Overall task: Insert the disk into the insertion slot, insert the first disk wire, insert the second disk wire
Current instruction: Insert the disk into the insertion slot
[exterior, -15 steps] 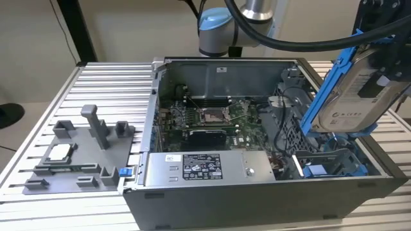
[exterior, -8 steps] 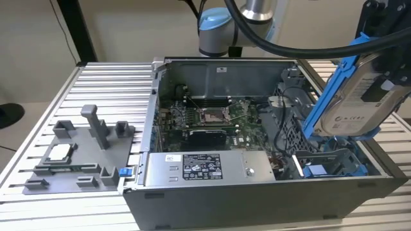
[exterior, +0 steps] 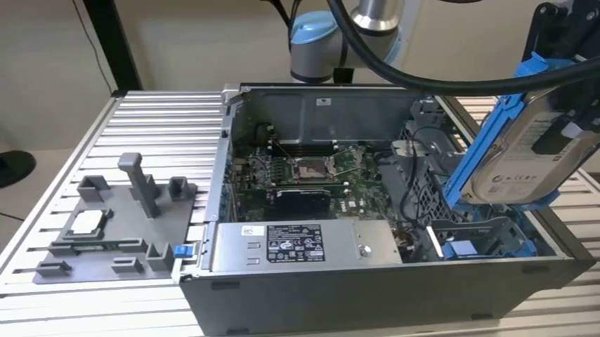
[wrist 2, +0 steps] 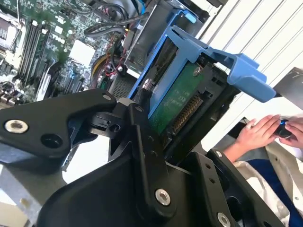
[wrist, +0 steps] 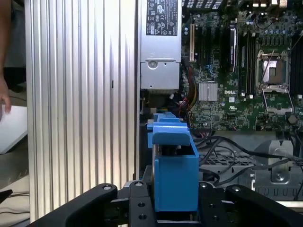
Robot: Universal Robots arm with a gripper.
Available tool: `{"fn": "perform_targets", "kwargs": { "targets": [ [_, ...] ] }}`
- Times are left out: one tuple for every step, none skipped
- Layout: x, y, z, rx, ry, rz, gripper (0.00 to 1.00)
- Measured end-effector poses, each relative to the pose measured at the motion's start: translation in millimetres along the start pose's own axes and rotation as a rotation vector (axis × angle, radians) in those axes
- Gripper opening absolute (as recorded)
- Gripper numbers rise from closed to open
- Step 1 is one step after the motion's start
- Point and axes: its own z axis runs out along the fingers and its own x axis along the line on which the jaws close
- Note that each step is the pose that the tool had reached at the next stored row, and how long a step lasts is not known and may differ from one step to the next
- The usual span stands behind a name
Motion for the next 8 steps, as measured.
{"fn": "perform_targets", "kwargs": {
  "targets": [
    [0.1,0.0,0.0,0.0,0.0,0.0,0.0],
    [0.1,0.0,0.0,0.0001,0.0,0.0,0.0],
    [0.1,0.0,0.0,0.0001,0.0,0.0,0.0],
    [0.2,0.0,0.0,0.0002,0.0001,0.0,0.0],
    [0.2,0.0,0.1,0.0003,-0.0001,0.0,0.0],
    [0.5,0.0,0.3,0.0003,-0.0002,0.0,0.0],
    [1.1,0.0,0.6,0.0002,0.0,0.0,0.0],
    [2.1,-0.1,1.4,0.0003,0.0002,0.0,0.0]
  ]
}}
